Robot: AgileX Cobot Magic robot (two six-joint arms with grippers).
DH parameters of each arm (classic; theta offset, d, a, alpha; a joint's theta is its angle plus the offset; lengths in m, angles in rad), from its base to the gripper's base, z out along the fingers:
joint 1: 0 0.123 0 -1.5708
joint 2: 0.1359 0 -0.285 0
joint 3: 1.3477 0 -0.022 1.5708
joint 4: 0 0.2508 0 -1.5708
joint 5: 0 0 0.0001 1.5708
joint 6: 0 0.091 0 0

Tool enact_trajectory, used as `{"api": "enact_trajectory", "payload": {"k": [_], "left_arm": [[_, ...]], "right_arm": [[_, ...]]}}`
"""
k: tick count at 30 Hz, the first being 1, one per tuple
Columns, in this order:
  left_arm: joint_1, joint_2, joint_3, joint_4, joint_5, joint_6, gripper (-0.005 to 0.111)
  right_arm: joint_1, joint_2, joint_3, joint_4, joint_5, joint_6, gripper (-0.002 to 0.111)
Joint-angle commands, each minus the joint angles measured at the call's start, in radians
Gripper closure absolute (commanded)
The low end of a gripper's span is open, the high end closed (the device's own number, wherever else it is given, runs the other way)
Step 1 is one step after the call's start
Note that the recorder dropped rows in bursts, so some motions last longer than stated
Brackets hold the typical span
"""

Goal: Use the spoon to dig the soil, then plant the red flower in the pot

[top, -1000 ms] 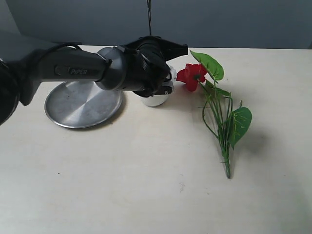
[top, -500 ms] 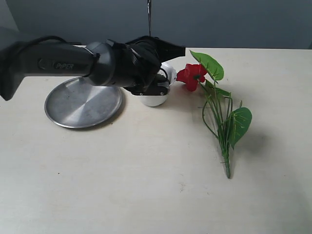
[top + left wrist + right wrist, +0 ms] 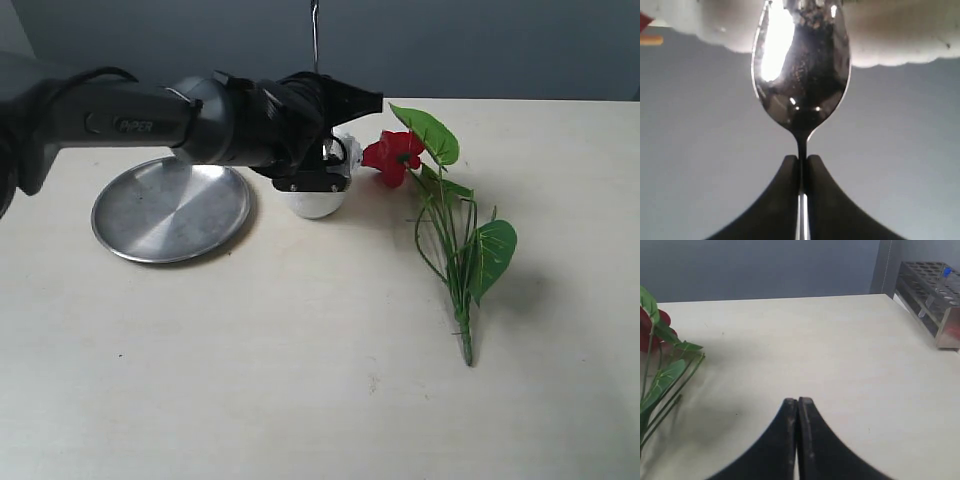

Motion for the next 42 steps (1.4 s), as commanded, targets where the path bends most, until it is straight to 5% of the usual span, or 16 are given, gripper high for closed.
{"api": "enact_trajectory", "payload": {"k": [1,42], "left_arm": [[0.005,0.025,-0.005,0.003,0.014,-0.006,0.107],[-0.011,-0.039,0.070,0.003,0.066,-0.004,0.107]], "right_arm": [[0.002,-0.005,0.001,-0.001,-0.002,-0.001,0.108],[0.002,-0.005,0.001,-0.001,-0.002,-0.001,0.108]]}}
